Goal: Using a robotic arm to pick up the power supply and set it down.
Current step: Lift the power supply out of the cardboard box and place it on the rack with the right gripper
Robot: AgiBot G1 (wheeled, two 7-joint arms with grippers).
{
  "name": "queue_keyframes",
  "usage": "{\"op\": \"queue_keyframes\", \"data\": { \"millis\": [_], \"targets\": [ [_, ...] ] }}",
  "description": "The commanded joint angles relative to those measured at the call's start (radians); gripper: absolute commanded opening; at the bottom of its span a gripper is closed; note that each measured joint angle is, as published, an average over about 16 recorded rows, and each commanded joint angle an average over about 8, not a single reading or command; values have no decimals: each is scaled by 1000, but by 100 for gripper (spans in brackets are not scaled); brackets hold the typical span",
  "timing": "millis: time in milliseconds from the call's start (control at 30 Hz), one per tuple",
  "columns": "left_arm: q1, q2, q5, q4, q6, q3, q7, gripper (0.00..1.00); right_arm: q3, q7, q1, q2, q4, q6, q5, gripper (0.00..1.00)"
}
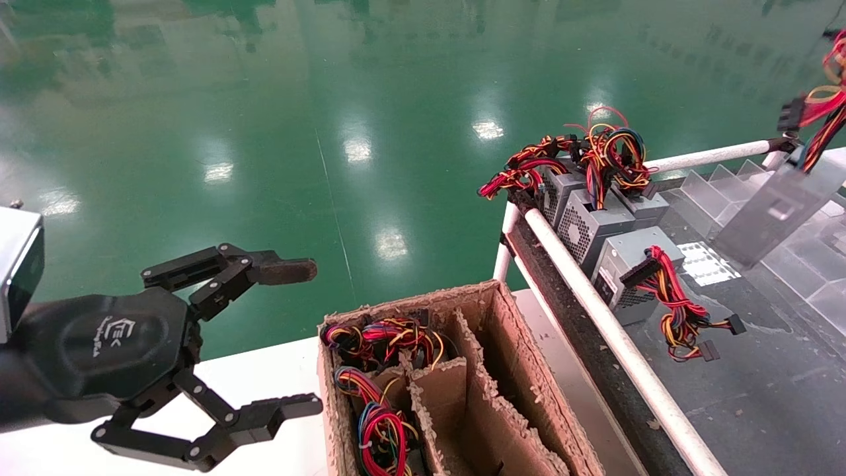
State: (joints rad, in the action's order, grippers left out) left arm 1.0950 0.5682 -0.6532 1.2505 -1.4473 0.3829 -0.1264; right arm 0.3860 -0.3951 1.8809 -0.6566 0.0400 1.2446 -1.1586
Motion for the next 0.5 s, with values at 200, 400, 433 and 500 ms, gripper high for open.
{"op": "queue_keyframes", "data": {
  "millis": [200,400,433,500],
  "targets": [
    [0,0,0,0,0,0,0,100,6,-11,-34,-50,-29,-9,-7,0],
    [0,0,0,0,0,0,0,100,11,-34,-44,-118,-28,-60,-15,0],
    [0,0,0,0,0,0,0,100,12,-38,-44,-129,-28,-72,-16,0],
    [0,0,0,0,0,0,0,100,13,-43,-43,-151,-29,-103,-19,0]
  ]
}}
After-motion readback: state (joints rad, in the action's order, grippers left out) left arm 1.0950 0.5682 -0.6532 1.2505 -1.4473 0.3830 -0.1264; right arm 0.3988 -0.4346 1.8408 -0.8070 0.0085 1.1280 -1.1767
